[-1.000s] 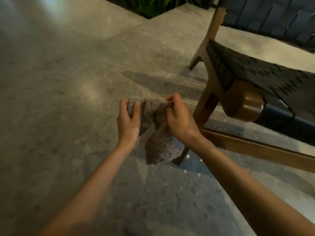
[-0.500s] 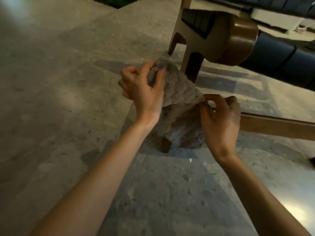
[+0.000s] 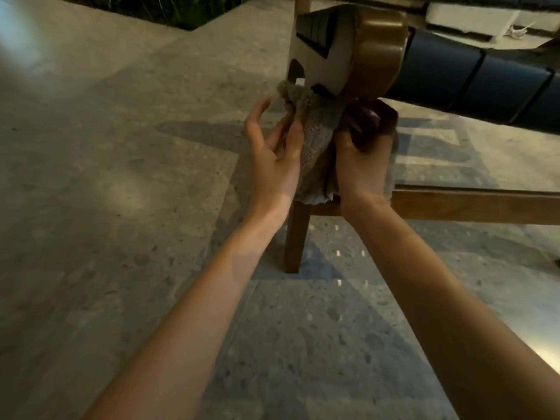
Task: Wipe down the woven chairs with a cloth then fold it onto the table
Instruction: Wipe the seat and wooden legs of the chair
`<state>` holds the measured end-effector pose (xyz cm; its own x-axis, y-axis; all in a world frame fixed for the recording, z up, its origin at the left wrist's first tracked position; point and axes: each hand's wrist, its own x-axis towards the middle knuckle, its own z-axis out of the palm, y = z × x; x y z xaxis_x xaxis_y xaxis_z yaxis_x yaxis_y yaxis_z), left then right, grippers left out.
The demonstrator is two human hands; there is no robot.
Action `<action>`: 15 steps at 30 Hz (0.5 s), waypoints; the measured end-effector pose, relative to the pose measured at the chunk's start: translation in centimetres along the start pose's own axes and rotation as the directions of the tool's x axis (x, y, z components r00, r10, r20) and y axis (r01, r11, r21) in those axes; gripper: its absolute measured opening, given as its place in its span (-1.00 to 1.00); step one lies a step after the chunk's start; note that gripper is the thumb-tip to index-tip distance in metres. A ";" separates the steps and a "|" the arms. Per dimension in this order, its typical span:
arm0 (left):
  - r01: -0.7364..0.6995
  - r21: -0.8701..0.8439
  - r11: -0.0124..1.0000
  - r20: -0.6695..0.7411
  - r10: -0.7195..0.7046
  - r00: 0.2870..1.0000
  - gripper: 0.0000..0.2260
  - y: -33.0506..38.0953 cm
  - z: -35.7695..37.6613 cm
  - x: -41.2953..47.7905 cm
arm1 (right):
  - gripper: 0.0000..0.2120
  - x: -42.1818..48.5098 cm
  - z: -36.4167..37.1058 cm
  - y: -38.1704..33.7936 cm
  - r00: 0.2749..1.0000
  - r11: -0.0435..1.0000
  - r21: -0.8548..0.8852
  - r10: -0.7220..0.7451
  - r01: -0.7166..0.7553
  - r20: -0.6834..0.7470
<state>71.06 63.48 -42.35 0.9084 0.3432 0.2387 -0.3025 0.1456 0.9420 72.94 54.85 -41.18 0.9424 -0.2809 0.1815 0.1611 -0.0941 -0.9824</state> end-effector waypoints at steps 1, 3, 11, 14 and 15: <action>-0.032 0.022 0.999 0.015 0.032 0.999 -0.63 0.0 0.1 0.3 | -0.72 0.1 0.1 -0.3 1.000 1.000 0.026 -0.002 0.001 0.002; -0.106 0.137 0.985 0.069 0.097 0.993 -0.65 0.0 0.3 1.0 | -0.86 0.3 0.3 -0.1 1.000 0.998 0.067 0.002 -0.003 0.015; -0.012 0.219 0.976 0.163 -0.025 0.986 -0.73 -2.7 -0.9 0.6 | -0.69 -2.1 -0.3 2.8 0.957 0.997 -0.002 -0.068 0.071 0.283; 0.060 0.236 0.970 0.114 -0.089 0.990 -0.72 -4.6 -1.3 -0.8 | -0.56 -3.8 -1.3 4.5 0.937 0.977 -0.105 -0.144 0.186 0.319; 0.089 0.235 0.968 0.099 -0.114 0.989 -0.72 -5.3 -1.5 -1.3 | -0.54 -4.2 -1.4 4.9 0.939 0.966 -0.142 -0.165 0.215 0.302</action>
<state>71.00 63.65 -48.02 0.9611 0.2311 0.1514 -0.1444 -0.0472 0.9884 69.39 54.21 -46.65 0.9468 0.0399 0.3193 0.3170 -0.2867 -0.9041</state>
